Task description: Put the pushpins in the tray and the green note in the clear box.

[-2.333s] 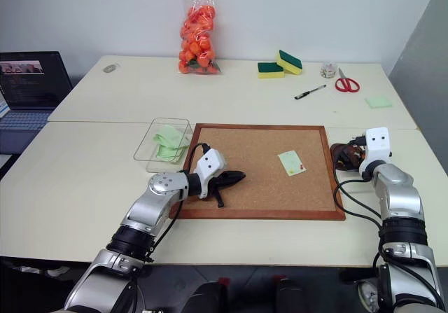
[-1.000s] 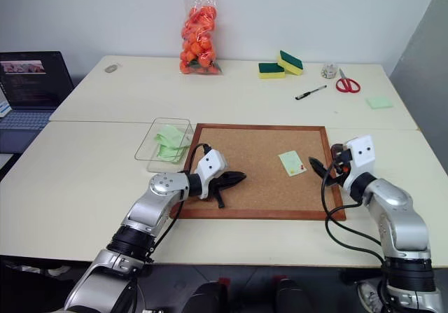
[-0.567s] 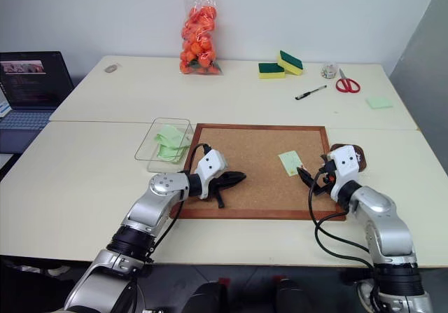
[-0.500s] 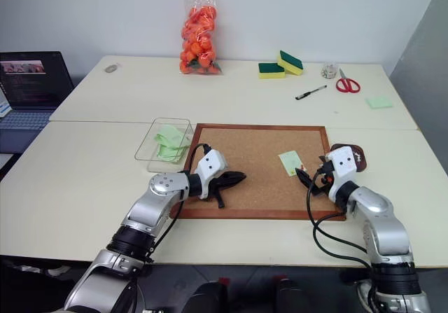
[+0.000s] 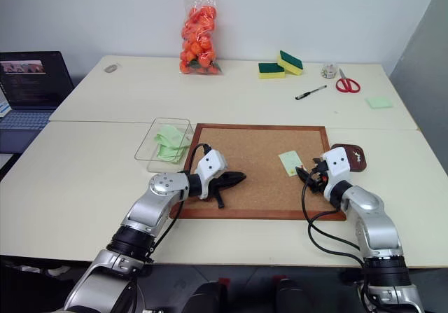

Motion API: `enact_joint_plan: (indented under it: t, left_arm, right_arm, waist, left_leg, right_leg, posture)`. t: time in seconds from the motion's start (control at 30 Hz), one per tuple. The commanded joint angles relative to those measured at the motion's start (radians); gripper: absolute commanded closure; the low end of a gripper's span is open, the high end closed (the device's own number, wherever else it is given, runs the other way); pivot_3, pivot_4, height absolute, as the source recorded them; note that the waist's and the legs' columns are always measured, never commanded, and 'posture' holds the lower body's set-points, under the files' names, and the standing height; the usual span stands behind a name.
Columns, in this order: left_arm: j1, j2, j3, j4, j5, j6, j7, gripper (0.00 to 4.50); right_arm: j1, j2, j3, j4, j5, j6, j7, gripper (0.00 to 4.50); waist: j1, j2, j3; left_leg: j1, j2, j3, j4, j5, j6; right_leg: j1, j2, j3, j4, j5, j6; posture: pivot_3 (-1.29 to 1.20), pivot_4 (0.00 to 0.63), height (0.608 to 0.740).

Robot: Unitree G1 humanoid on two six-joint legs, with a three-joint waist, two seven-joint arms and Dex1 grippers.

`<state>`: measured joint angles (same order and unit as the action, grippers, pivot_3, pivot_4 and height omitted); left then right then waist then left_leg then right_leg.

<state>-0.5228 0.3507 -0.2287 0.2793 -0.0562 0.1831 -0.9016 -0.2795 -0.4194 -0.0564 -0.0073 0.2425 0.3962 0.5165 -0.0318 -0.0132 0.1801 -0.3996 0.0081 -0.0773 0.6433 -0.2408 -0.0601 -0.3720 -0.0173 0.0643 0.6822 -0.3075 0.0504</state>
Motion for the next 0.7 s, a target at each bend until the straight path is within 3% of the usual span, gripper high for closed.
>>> enact_joint_plan:
  t: [0.03,0.43,0.7]
  left_arm:
    - [0.022,-0.002,-0.028,0.0,0.008,0.005,-0.014,4.5]
    - [0.025,0.002,-0.027,-0.005,0.009,0.008,-0.013,4.5]
    - [0.03,0.006,-0.026,-0.01,0.01,0.008,-0.014,4.5]
  right_arm:
    - [-0.022,0.006,-0.003,-0.003,-0.012,-0.031,-0.009,2.15]
    - [-0.03,0.01,0.007,0.022,-0.025,-0.025,0.0,4.44]
    - [-0.029,0.009,0.001,0.012,-0.017,-0.02,0.001,4.49]
  waist:
    - [0.0,0.0,0.0]
    - [0.0,0.0,0.0]
    - [0.0,0.0,0.0]
  left_leg:
    - [0.0,0.0,0.0,0.0,0.0,0.0]
    - [0.0,0.0,0.0,0.0,0.0,0.0]
    - [0.0,0.0,0.0,0.0,0.0,0.0]
  right_leg:
    - [0.0,0.0,0.0,0.0,0.0,0.0]
    - [0.0,0.0,0.0,0.0,0.0,0.0]
    - [0.0,0.0,0.0,0.0,0.0,0.0]
  posture:
    - [0.0,0.15,0.74]
    - [0.0,0.15,0.74]
    - [0.0,0.15,0.74]
